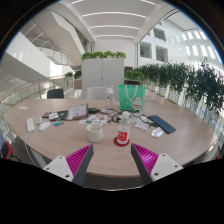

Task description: Pour water

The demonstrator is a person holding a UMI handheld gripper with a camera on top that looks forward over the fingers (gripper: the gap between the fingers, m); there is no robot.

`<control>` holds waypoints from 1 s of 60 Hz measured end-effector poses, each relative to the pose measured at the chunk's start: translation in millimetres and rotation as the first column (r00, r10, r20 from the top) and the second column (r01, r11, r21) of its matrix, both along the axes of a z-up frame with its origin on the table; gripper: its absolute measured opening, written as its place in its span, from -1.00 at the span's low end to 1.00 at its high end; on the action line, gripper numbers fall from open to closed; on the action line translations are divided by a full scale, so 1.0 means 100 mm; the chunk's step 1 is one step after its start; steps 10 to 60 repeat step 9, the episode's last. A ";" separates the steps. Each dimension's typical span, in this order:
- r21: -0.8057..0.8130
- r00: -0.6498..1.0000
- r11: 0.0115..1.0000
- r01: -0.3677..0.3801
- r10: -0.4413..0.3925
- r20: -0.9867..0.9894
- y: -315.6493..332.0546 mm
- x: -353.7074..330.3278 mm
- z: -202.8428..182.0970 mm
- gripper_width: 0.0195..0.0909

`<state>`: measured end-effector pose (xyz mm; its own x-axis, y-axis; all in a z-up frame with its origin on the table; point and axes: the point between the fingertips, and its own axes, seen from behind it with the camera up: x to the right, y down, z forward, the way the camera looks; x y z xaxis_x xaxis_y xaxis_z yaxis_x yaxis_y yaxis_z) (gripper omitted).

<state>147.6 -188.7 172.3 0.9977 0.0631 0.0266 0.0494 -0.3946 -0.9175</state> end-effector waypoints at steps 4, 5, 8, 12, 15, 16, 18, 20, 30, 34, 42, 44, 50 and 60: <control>0.007 1.000 1.000 0.000 0.000 -0.004 -0.16 -0.08 0.16 0.80; 0.010 1.000 1.000 0.002 -0.002 -0.002 -0.23 -0.12 0.21 0.79; 0.022 1.000 1.000 0.008 -0.008 0.002 -0.33 -0.12 0.32 0.77; 0.027 1.000 1.000 0.009 -0.009 0.003 -0.36 -0.12 0.35 0.77; 0.027 1.000 1.000 0.009 -0.009 0.003 -0.36 -0.12 0.35 0.77; 0.027 1.000 1.000 0.009 -0.009 0.003 -0.36 -0.12 0.35 0.77; 0.027 1.000 1.000 0.009 -0.009 0.003 -0.36 -0.12 0.35 0.77; 0.027 1.000 1.000 0.009 -0.009 0.003 -0.36 -0.12 0.35 0.77; 0.027 1.000 1.000 0.009 -0.009 0.003 -0.36 -0.12 0.35 0.77; 0.027 1.000 1.000 0.009 -0.009 0.003 -0.36 -0.12 0.35 0.77; 0.027 1.000 1.000 0.009 -0.009 0.003 -0.36 -0.12 0.35 0.77; 0.027 1.000 1.000 0.009 -0.009 0.003 -0.36 -0.12 0.35 0.77; 0.027 1.000 1.000 0.009 -0.009 0.003 -0.36 -0.12 0.35 0.77; 0.027 1.000 1.000 0.009 -0.009 0.003 -0.36 -0.12 0.35 0.77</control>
